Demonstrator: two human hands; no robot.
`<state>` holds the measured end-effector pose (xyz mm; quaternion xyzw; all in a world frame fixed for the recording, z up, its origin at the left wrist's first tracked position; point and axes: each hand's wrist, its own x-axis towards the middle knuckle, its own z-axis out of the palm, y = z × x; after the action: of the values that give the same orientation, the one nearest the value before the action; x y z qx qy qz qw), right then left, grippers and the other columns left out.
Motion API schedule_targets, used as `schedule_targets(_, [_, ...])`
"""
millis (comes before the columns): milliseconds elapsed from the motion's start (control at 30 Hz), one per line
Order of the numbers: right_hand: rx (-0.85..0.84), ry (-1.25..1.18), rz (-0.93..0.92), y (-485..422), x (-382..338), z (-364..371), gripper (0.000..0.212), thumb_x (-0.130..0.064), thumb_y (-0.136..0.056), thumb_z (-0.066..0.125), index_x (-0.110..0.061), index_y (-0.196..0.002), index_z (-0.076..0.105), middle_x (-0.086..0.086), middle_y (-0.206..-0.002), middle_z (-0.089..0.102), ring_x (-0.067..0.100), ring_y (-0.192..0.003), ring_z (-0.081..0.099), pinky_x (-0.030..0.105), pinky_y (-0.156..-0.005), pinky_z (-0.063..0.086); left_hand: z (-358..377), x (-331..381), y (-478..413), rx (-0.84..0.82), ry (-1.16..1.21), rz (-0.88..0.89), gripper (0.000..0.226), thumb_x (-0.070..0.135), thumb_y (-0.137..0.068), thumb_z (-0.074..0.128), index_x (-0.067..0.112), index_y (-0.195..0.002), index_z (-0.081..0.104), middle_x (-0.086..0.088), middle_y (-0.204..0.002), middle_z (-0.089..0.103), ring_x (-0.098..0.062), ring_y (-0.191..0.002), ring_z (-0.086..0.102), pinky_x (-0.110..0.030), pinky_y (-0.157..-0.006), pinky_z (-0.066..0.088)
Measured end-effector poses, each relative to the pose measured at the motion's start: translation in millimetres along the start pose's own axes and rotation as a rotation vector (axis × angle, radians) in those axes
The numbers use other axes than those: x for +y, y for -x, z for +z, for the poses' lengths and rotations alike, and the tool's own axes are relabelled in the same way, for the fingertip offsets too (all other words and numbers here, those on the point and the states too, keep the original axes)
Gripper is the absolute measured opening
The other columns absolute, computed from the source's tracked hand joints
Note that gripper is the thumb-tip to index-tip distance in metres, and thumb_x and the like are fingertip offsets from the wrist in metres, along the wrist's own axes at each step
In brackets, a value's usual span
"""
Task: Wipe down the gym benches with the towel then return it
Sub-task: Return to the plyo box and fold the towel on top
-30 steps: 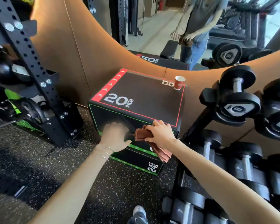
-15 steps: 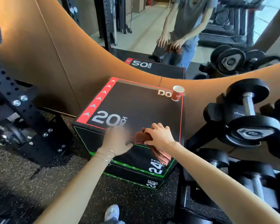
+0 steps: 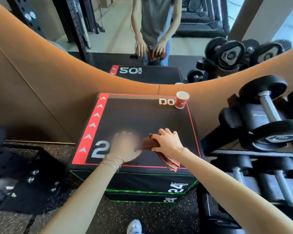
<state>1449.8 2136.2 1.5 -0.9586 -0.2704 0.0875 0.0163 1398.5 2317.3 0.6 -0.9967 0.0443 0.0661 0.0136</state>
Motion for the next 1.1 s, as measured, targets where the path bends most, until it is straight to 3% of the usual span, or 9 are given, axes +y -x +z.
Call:
schedule_targets(333, [-0.031,0.035,0.042,-35,-3,5,0.049,-0.048,-0.090,0.055,-0.030,-0.134,0.043,0.005,-0.128,0.046,0.025,-0.119,0.039,0.043,-0.096,0.035,10,-27,-38,-0.061,0.005,0.059,0.052,0.054,-0.087,0.048,0.026,-0.131,0.049,0.000,-0.133,0.052,-0.024,-0.128,0.041,-0.041,-0.108,0.030])
schedule_targets(567, [-0.189,-0.034,0.020,-49,20,12,0.053,-0.055,-0.087,0.053,-0.028,-0.132,0.047,0.007,-0.124,0.043,0.029,-0.116,0.038,0.044,-0.089,0.037,20,-20,-68,-0.114,0.013,0.007,0.048,0.047,-0.088,0.050,0.026,-0.132,0.048,0.000,-0.134,0.049,-0.024,-0.126,0.041,-0.039,-0.104,0.031])
schedule_targets(767, [-0.276,-0.056,0.097,-60,60,26,0.043,-0.017,-0.095,0.046,-0.023,-0.138,0.042,0.008,-0.131,0.042,0.028,-0.124,0.039,0.039,-0.092,0.040,39,-3,-92,-0.137,0.095,-0.007,0.042,0.023,-0.096,0.040,0.028,-0.138,0.042,0.004,-0.142,0.043,-0.024,-0.127,0.041,-0.037,-0.102,0.034])
schedule_targets(900, [-0.347,-0.129,0.117,-66,75,44,0.042,-0.012,-0.092,0.048,-0.021,-0.133,0.045,0.009,-0.126,0.045,0.029,-0.120,0.044,0.039,-0.091,0.043,48,4,-104,-0.179,0.121,0.041,0.047,0.016,-0.097,0.037,0.031,-0.141,0.038,0.007,-0.151,0.033,-0.024,-0.131,0.036,-0.037,-0.102,0.034])
schedule_targets(1100, [-0.311,-0.218,0.179,-75,80,59,0.033,-0.011,-0.095,0.045,-0.010,-0.127,0.040,0.013,-0.123,0.046,0.033,-0.115,0.045,0.043,-0.090,0.043,62,10,-118,-0.271,0.117,0.088,0.038,0.015,-0.097,0.037,0.028,-0.130,0.050,0.006,-0.149,0.035,-0.023,-0.133,0.032,-0.037,-0.102,0.034])
